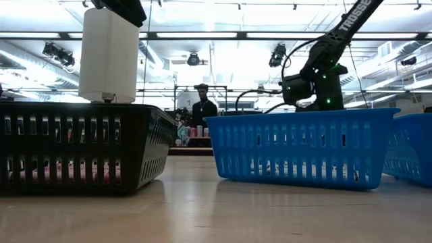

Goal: Sort crayons
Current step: Put the black crayon into the right blue bin

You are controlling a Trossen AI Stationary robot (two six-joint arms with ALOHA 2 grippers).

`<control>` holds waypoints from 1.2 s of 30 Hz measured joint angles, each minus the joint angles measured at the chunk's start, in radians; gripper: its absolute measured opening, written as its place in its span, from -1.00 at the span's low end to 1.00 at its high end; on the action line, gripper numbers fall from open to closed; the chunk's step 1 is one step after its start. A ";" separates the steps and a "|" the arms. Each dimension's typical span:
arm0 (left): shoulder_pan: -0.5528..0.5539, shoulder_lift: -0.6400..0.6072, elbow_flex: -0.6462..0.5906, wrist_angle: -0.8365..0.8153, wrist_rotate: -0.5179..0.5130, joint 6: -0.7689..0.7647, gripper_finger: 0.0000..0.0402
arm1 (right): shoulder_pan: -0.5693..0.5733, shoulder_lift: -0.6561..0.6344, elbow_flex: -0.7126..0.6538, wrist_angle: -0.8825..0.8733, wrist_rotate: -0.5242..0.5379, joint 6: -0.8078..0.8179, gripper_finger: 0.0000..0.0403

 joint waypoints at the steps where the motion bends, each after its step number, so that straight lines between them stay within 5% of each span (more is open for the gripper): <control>1: 0.000 0.000 0.000 0.000 0.000 0.000 -0.09 | 0.002 0.002 0.011 -0.016 -0.001 0.000 -0.85; 19: 0.000 0.000 0.000 0.000 0.000 0.060 -0.09 | 0.065 -0.003 0.326 -0.356 -0.137 0.054 -0.84; 27: -0.001 0.000 0.000 0.000 0.000 0.060 -0.09 | 0.138 -0.004 0.354 -0.472 -0.458 0.139 -0.84; 36: -0.001 0.000 0.000 0.000 0.000 0.068 -0.09 | 0.329 -0.004 0.354 -0.440 -0.652 0.353 -0.84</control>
